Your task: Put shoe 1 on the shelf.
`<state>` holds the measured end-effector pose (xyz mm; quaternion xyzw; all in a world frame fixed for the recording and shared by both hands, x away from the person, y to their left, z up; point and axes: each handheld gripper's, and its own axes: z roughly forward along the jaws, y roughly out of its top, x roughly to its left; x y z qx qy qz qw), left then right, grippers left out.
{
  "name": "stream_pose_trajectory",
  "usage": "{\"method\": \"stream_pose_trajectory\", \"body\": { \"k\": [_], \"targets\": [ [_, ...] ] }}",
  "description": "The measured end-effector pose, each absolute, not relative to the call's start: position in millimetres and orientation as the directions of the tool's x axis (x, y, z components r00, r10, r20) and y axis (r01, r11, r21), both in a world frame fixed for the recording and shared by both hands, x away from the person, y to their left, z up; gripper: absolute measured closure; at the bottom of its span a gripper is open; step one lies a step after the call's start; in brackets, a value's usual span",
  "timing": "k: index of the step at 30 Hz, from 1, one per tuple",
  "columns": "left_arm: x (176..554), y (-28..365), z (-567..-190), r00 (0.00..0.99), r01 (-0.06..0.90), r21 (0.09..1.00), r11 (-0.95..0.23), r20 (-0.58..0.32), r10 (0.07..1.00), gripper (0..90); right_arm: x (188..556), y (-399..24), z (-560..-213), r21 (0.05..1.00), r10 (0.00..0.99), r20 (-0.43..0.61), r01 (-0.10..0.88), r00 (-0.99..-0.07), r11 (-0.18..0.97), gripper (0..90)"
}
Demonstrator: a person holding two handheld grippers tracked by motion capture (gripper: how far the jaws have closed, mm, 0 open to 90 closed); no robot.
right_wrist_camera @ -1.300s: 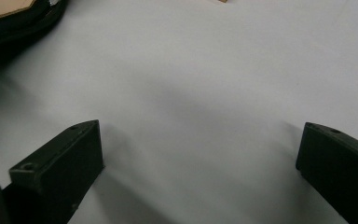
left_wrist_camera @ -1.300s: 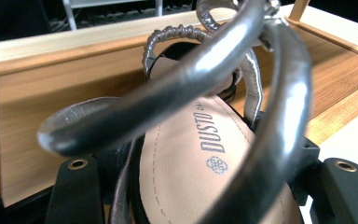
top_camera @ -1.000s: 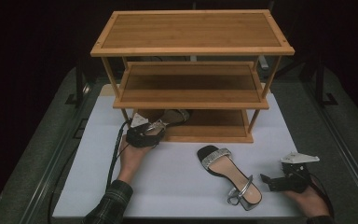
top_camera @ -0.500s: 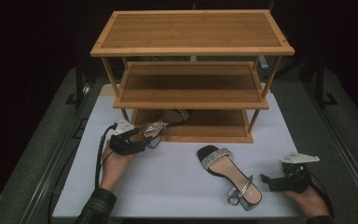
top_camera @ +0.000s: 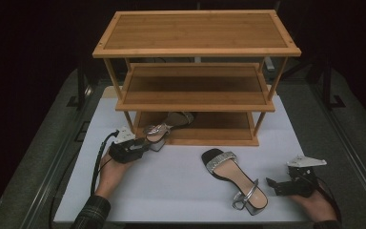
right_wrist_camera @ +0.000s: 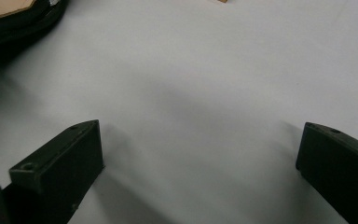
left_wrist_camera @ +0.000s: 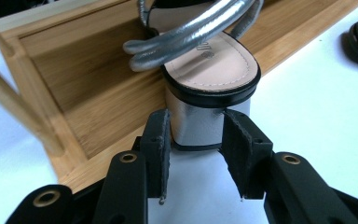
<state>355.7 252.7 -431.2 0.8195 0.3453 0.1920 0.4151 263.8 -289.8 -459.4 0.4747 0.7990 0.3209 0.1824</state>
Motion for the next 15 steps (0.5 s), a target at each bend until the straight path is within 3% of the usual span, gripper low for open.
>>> {"method": "stream_pose_trajectory", "body": {
  "k": [15],
  "targets": [
    [359, 202, -434, 0.755, 0.356, 0.822, -0.444, 0.027, 0.655, 59.8, 264, -290, -459, 0.685, 0.876, 0.013, 0.642, -0.482, 0.343, 0.0]
  ]
}}
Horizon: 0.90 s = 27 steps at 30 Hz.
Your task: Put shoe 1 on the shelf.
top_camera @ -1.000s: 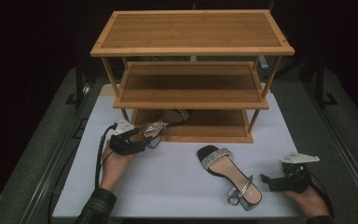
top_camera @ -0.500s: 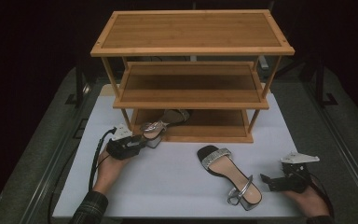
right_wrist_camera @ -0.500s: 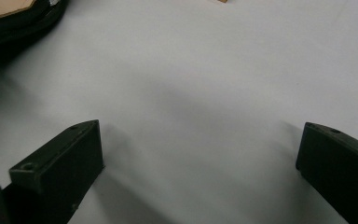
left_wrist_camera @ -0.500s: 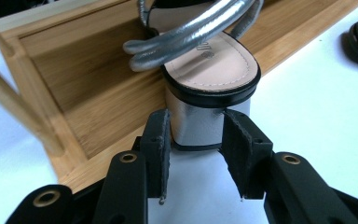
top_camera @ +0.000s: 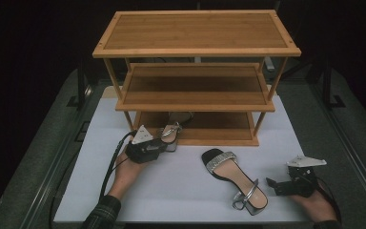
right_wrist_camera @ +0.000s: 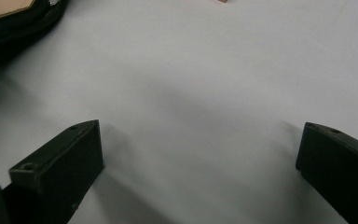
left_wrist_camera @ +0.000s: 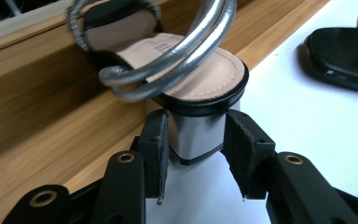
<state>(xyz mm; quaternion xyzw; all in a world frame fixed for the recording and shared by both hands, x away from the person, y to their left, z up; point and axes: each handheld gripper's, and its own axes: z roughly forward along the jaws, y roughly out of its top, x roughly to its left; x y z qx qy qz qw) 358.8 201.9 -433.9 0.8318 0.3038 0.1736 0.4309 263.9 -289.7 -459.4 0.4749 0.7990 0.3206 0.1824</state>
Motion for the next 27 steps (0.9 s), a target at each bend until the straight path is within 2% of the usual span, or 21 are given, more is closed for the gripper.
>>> {"method": "stream_pose_trajectory", "body": {
  "k": [9, 18, 27],
  "targets": [
    [362, 179, -435, 0.771, 0.345, 0.826, -0.446, 0.022, 0.637, 56.5, 264, -290, -459, 0.686, 0.876, 0.013, 0.642, -0.483, 0.344, 0.0],
    [363, 176, -436, 0.771, 0.356, 0.824, -0.441, 0.007, 0.637, 55.3, 264, -290, -459, 0.685, 0.876, 0.013, 0.642, -0.482, 0.343, 0.0],
    [355, 197, -427, 0.763, 0.395, 0.804, -0.445, -0.017, 0.646, 38.7, 264, -290, -459, 0.684, 0.876, 0.011, 0.643, -0.482, 0.345, 0.0]
  ]
}}
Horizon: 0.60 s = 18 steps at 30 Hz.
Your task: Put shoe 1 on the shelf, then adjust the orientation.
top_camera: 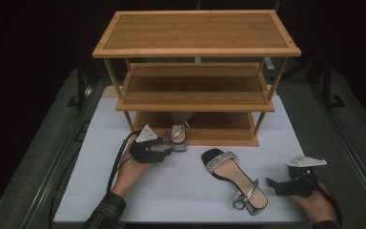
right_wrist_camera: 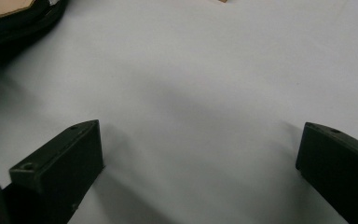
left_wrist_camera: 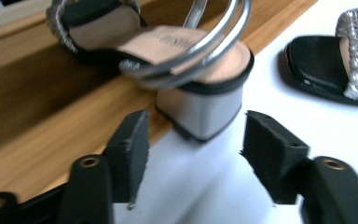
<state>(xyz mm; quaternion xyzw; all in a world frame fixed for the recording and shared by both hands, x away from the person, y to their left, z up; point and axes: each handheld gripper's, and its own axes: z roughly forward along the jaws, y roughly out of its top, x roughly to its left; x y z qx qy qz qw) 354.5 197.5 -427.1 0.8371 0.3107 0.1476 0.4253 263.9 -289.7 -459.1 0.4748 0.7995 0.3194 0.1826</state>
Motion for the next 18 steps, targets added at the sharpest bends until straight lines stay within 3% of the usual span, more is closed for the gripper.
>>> {"method": "stream_pose_trajectory", "body": {
  "k": [10, 13, 18],
  "targets": [
    [329, 222, -427, 0.753, 0.449, 0.748, -0.489, -0.022, 0.657, 20.6, 265, -290, -459, 0.681, 0.876, 0.014, 0.646, -0.482, 0.345, 0.0],
    [320, 229, -429, 0.753, 0.461, 0.73, -0.505, -0.02, 0.658, 18.8, 266, -289, -456, 0.665, 0.875, 0.017, 0.659, -0.484, 0.351, 0.6],
    [307, 244, -436, 0.742, 0.493, 0.7, -0.517, -0.028, 0.67, 14.1, 265, -288, -442, 0.686, 0.872, 0.056, 0.653, -0.487, 0.321, 10.5]
  ]
}}
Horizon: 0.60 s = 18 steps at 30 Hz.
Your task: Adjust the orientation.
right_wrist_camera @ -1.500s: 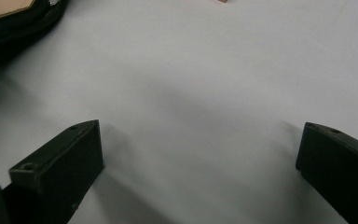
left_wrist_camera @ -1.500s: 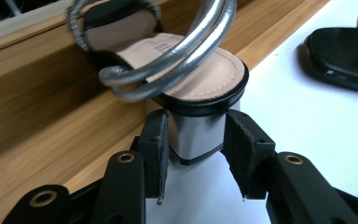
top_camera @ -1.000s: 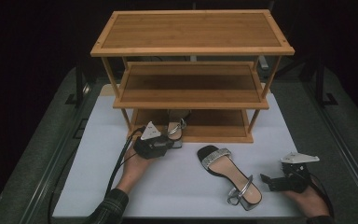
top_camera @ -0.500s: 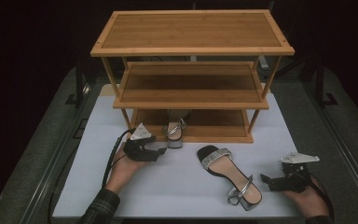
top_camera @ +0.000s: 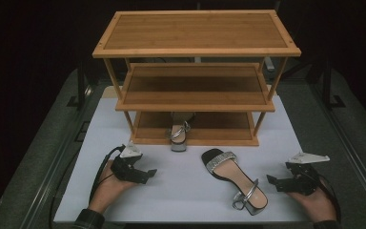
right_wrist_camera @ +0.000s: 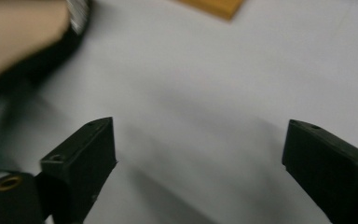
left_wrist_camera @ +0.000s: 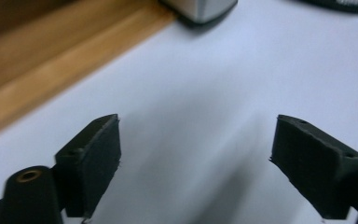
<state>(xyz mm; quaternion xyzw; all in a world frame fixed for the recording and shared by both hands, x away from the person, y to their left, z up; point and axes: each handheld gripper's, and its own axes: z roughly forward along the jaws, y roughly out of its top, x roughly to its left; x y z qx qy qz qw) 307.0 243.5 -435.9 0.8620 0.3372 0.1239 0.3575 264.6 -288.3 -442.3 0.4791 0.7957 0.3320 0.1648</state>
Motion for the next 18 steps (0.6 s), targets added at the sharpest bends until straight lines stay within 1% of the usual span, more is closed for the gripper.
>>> {"method": "stream_pose_trajectory", "body": {
  "k": [1, 3, 10, 12, 14, 18],
  "targets": [
    [305, 246, -437, 0.741, 0.496, 0.696, -0.518, -0.028, 0.671, 13.9, 263, -287, -437, 0.704, 0.865, 0.069, 0.639, -0.497, 0.311, 12.3],
    [301, 251, -438, 0.738, 0.5, 0.691, -0.522, -0.025, 0.674, 13.2, 262, -284, -432, 0.715, 0.854, 0.087, 0.629, -0.513, 0.305, 13.2],
    [289, 271, -445, 0.724, 0.501, 0.696, -0.514, -0.012, 0.69, 13.0, 259, -262, -410, 0.723, 0.808, 0.13, 0.613, -0.574, 0.319, 14.9],
    [288, 273, -449, 0.719, 0.504, 0.694, -0.514, -0.008, 0.695, 13.0, 258, -255, -403, 0.733, 0.791, 0.133, 0.597, -0.597, 0.327, 16.6],
    [286, 273, -450, 0.725, 0.488, 0.702, -0.519, 0.006, 0.689, 13.1, 258, -248, -398, 0.745, 0.774, 0.134, 0.578, -0.619, 0.334, 17.5],
    [285, 273, -452, 0.728, 0.475, 0.713, -0.515, 0.01, 0.685, 13.0, 261, -244, -397, 0.759, 0.75, 0.183, 0.576, -0.635, 0.302, 22.2]
  ]
}}
